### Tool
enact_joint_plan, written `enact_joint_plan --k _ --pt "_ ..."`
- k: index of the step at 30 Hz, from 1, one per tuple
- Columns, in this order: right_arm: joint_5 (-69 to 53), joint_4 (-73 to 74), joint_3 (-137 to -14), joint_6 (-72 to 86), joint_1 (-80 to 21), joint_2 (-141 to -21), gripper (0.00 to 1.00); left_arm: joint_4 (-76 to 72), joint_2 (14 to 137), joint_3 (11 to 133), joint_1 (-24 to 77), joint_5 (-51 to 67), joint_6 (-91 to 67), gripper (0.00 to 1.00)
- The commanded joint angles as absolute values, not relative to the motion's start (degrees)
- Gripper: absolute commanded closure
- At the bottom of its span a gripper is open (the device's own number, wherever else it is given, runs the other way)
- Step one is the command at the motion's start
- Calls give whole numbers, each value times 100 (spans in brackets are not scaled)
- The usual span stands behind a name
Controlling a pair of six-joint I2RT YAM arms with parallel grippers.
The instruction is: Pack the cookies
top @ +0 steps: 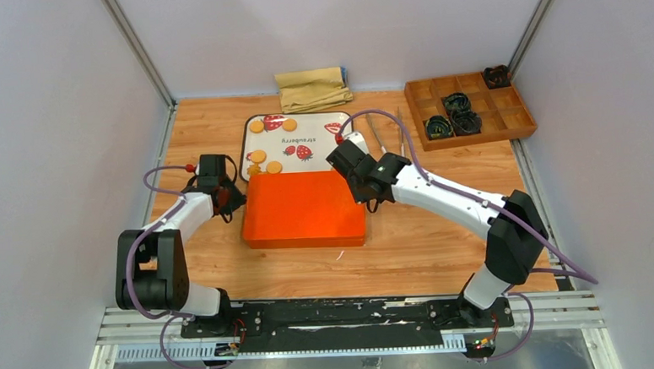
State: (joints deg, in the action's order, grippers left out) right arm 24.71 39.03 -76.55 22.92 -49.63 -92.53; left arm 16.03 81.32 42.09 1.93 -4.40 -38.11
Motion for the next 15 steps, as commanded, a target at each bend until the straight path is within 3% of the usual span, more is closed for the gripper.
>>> enact_joint_plan --k 1,15 --pt "1976 4089 -7718 2182 -5078 -9107 100 1471 8233 4320 184 -238 -3788 71" --pt "1506 3639 -7224 2253 -5352 -9250 100 1540 8119 4364 230 -342 -3726 71"
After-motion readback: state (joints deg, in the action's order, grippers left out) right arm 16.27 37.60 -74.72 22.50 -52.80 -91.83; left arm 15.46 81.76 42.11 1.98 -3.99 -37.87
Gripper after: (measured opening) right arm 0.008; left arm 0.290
